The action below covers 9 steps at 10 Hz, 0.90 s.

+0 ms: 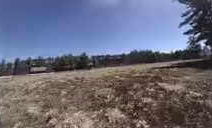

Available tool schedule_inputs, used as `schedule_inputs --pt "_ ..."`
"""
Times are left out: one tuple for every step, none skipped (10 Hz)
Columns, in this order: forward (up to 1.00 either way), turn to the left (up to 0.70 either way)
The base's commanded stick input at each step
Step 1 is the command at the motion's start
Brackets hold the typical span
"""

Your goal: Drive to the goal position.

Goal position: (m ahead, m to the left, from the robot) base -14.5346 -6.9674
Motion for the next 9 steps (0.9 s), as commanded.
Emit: schedule_inputs --pt "0.35 -0.4" --pt "0.35 -0.71" --pt "0.35 -0.71" --pt "0.35 -0.71" --pt "0.35 -0.71" --pt "0.35 -0.71" --pt "0.35 -0.71" --pt "0.35 -0.71" --pt "0.35 -0.71"
